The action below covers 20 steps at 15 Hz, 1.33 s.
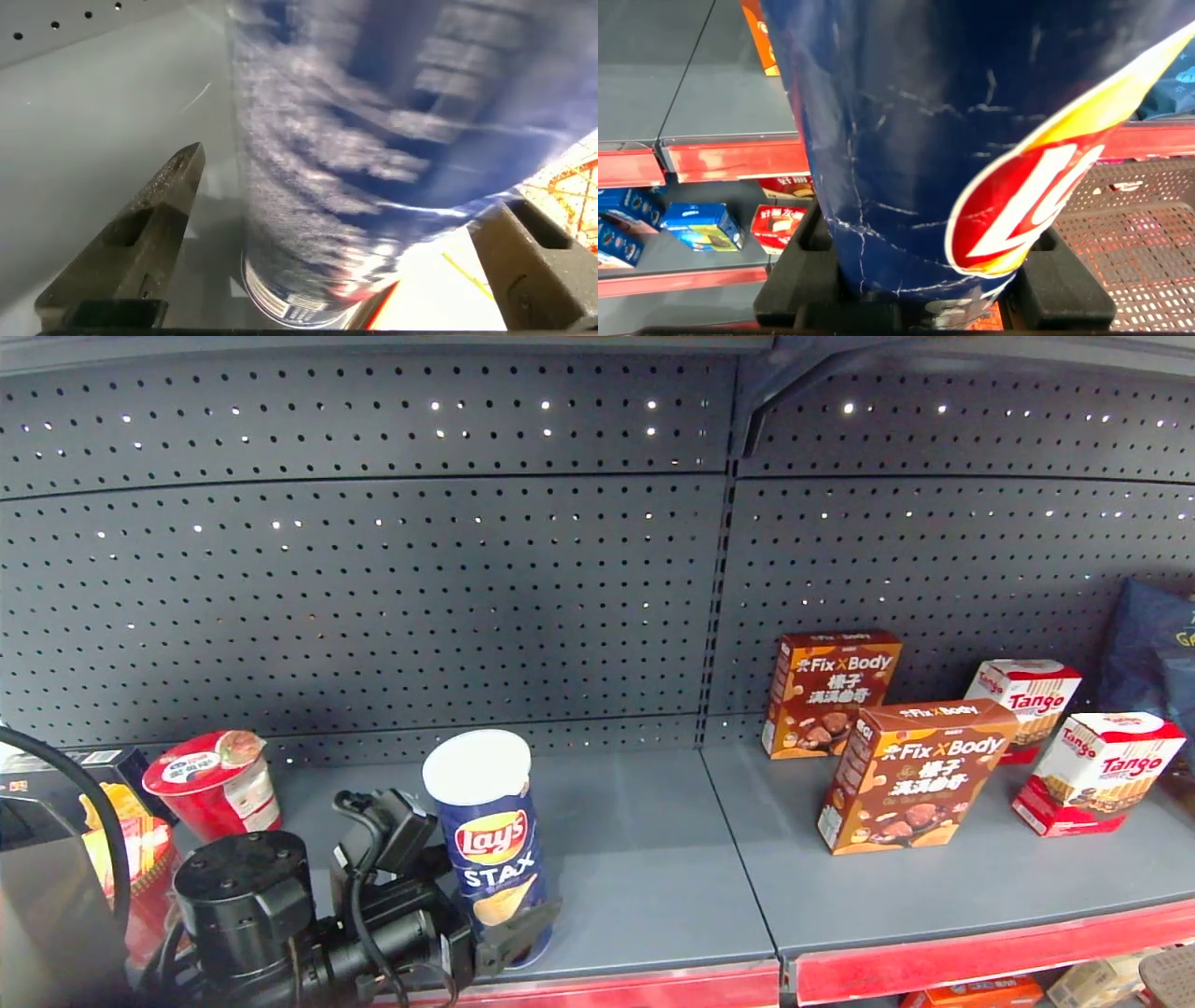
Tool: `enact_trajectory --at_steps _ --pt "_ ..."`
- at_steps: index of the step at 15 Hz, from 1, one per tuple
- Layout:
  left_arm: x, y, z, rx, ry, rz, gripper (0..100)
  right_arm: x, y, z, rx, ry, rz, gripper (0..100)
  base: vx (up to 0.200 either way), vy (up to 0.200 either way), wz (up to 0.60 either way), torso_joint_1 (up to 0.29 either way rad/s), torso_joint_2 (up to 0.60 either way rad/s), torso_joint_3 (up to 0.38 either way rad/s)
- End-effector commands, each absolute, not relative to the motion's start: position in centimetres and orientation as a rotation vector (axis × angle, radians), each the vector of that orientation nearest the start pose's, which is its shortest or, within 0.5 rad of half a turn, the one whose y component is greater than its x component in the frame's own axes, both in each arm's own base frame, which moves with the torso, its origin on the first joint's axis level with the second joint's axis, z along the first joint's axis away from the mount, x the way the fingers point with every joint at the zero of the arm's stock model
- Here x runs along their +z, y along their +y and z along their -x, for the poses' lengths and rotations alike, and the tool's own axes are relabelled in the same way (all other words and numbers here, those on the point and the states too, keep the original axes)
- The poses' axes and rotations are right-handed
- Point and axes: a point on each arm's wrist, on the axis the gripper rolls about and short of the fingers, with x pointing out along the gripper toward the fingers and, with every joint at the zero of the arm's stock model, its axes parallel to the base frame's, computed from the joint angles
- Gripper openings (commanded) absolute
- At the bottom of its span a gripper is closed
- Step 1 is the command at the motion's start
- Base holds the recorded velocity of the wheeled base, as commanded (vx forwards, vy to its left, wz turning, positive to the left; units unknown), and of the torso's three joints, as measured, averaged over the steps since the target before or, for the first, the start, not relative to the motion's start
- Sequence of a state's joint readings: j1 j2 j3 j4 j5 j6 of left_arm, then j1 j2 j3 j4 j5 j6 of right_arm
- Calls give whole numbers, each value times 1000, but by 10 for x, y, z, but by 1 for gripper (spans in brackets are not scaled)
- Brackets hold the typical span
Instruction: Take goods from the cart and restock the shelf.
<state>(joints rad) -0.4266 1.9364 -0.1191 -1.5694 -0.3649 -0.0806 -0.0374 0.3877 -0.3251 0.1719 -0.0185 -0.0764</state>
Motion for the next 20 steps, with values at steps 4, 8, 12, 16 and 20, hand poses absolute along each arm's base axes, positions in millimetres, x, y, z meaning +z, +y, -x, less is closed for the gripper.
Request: enact_trajectory --at_steps 4,8,12,16,20 --pt "72 -95 -194 -771 275 19 100 155 0 -1 -45 227 74 0 0 0 0 0 0 0" --pt "91 -82 -179 -742 200 28 100 155 0 1 -45 220 74 0 0 0 0 0 0 0" --pt "109 -70 -174 -704 101 34 100 156 0 1 -45 215 74 0 0 0 0 0 0 0" --pt "109 -67 -175 -684 106 33 100 157 0 1 -44 212 72 0 0 0 0 0 0 0" --pt "108 -66 -176 -682 112 32 100 155 0 2 -47 212 72 0 0 0 0 0 0 0"
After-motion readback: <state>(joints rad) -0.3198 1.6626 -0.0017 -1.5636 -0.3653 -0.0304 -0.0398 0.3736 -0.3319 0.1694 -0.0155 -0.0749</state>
